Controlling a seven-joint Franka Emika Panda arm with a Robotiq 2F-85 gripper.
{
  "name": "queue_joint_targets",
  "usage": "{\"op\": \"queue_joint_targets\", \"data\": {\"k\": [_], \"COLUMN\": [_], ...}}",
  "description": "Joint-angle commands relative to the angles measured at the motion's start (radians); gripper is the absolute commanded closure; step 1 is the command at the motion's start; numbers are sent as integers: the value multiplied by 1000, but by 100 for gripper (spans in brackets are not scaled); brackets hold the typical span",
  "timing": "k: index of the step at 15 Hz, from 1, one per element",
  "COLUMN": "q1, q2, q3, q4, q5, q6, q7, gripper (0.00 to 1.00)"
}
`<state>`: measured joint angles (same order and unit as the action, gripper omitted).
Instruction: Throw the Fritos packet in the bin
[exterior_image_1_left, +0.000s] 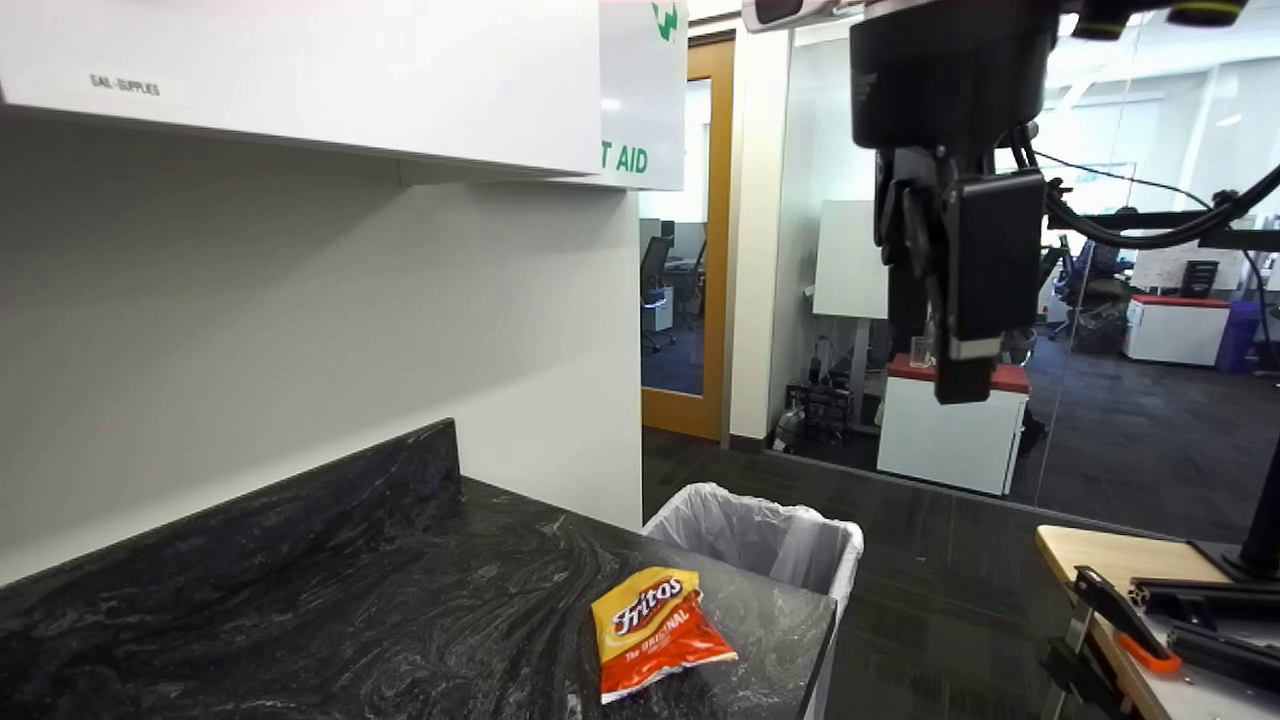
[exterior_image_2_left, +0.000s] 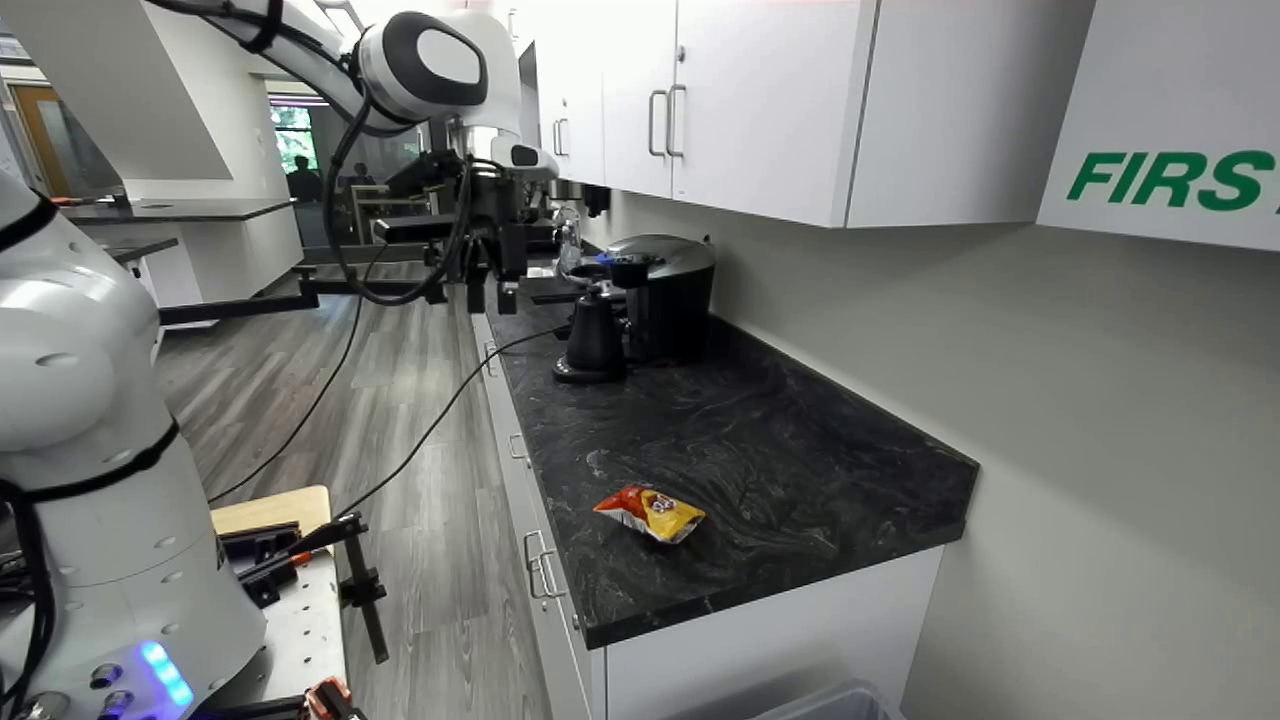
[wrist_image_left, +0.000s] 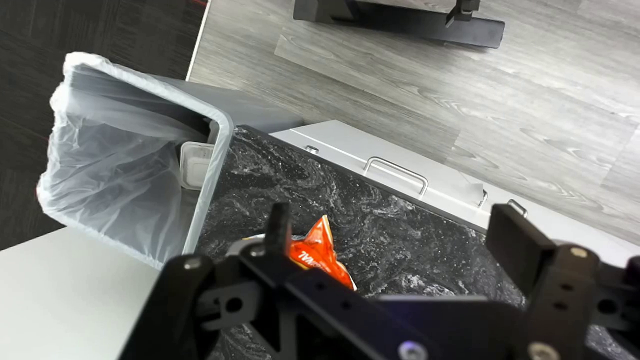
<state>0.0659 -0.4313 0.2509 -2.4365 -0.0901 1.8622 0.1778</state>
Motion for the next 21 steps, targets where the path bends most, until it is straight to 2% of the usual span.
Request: {"op": "queue_joint_targets", "data": {"k": [1,7,12,13,21], "q1": [22,17,-4,-11,-42], "q2": [35,117,183,145,108], "q3": [-27,-44,-74,-96,-165], "q4": [-12,-23,-55,-80,-231], "q5": [1,15,27,32,10], "q6": [52,164,301,290,352], "q7": [14,24,108,96,79], "gripper": [0,0,0,0,0]}}
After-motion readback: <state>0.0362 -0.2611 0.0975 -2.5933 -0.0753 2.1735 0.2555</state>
